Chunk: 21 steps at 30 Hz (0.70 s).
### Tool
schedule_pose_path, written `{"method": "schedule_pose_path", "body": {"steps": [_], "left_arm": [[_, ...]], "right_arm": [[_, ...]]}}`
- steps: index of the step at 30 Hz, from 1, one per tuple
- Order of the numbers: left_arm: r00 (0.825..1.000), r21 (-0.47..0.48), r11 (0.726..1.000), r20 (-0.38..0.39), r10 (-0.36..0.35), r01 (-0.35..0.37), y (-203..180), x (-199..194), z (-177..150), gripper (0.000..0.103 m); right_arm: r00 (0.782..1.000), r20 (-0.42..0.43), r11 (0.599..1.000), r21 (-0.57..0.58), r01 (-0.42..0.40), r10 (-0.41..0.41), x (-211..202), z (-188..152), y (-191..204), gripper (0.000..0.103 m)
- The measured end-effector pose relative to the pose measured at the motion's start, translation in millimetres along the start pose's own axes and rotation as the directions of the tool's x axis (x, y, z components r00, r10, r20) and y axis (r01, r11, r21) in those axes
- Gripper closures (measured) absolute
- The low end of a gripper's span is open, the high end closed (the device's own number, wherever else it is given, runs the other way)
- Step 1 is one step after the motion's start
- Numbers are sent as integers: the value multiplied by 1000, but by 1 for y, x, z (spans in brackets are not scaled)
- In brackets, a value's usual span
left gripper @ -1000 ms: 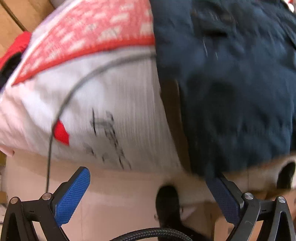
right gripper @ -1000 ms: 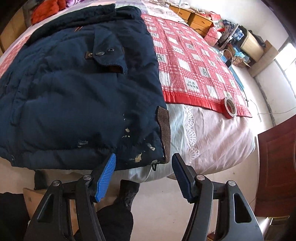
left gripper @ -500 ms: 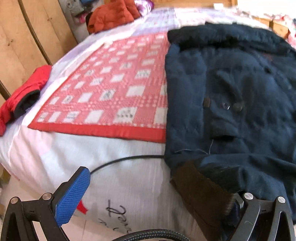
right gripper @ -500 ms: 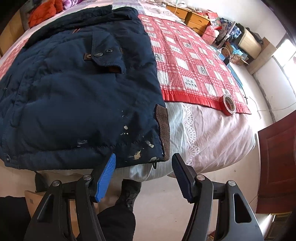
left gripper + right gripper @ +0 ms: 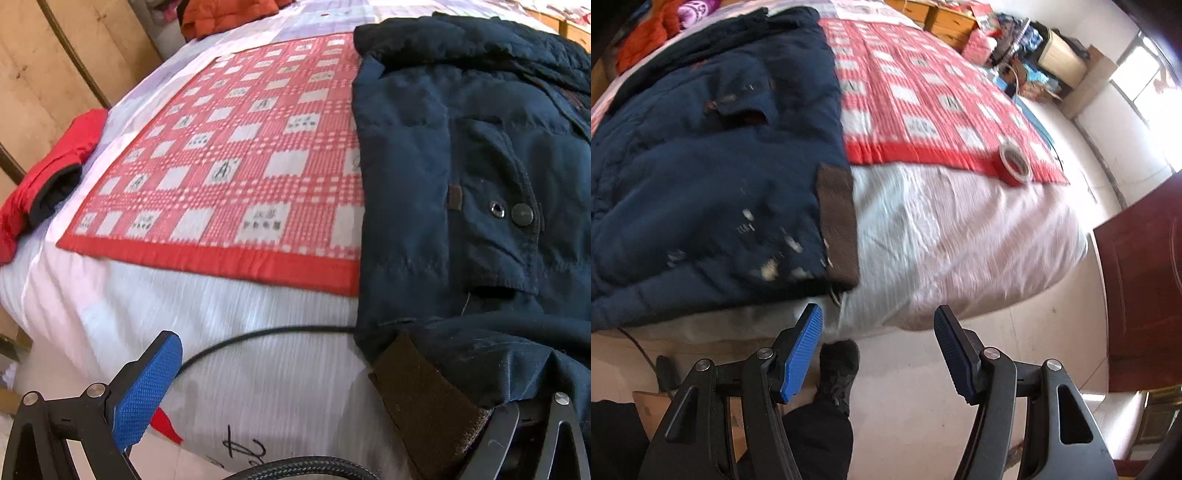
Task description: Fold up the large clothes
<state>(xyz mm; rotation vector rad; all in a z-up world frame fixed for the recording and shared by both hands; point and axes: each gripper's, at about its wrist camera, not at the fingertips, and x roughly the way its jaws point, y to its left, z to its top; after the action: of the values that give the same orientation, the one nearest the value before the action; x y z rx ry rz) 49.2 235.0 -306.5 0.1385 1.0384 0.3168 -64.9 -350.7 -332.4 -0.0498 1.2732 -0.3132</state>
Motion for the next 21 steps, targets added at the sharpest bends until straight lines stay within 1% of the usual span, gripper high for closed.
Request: {"method": "schedule_pose_path", "body": {"steps": [2,4,7,8,10,12,13,14,15,16,17,18,19,20,21], "left_arm": [[1000,6,1000,0,3,-3,-1,0,4,0],[1000,13,1000,0,8,-8,-3,0,4,0],[1000,-14,1000,-8,3,-3,-1,0,5,0],[1000,-33,999,-14,-1,1,0,0,4,0],[1000,-69,998,-22,-9,7,0,2,3,0],[1000,-78,997,-25,-16,14,-3,4,1,1],[1000,-80,997,-24,-15,13,-5,5,0,2],[999,-82,996,-23,-30,28,-5,5,-1,2],[999,-78,997,-22,-31,29,-7,5,-3,2],[1000,-72,997,-18,-24,23,-7,4,-6,2],[1000,-75,997,-14,-24,23,-6,4,-8,2],[999,-80,996,-14,-31,30,-5,5,-10,2],[999,-81,996,-16,-36,35,-5,6,-12,3],[999,-80,996,-19,-43,41,-6,7,-14,6],[998,-79,996,-19,-52,51,-6,8,-15,8]], "right_arm": [[1000,15,1000,-3,-19,19,3,2,4,36],[997,67,999,11,-43,42,1,11,7,36],[990,135,998,44,-46,39,1,25,8,36],[988,147,997,57,-55,46,4,29,7,36],[988,144,995,68,-66,56,15,37,7,36],[986,159,996,67,-64,53,19,38,4,36],[985,170,995,95,-20,3,19,36,-5,36],[983,181,991,137,-4,-22,19,33,-17,34],[982,188,978,208,-32,-8,19,28,-32,28],[984,179,969,242,-49,5,21,25,-37,27],[986,169,972,232,-42,3,22,26,-34,27],[985,174,980,195,-33,-1,22,29,-25,32],[982,190,985,166,-42,9,21,33,-18,41],[979,203,988,145,-63,32,20,38,-11,47],[976,213,990,120,-78,51,21,42,-5,57]]}}
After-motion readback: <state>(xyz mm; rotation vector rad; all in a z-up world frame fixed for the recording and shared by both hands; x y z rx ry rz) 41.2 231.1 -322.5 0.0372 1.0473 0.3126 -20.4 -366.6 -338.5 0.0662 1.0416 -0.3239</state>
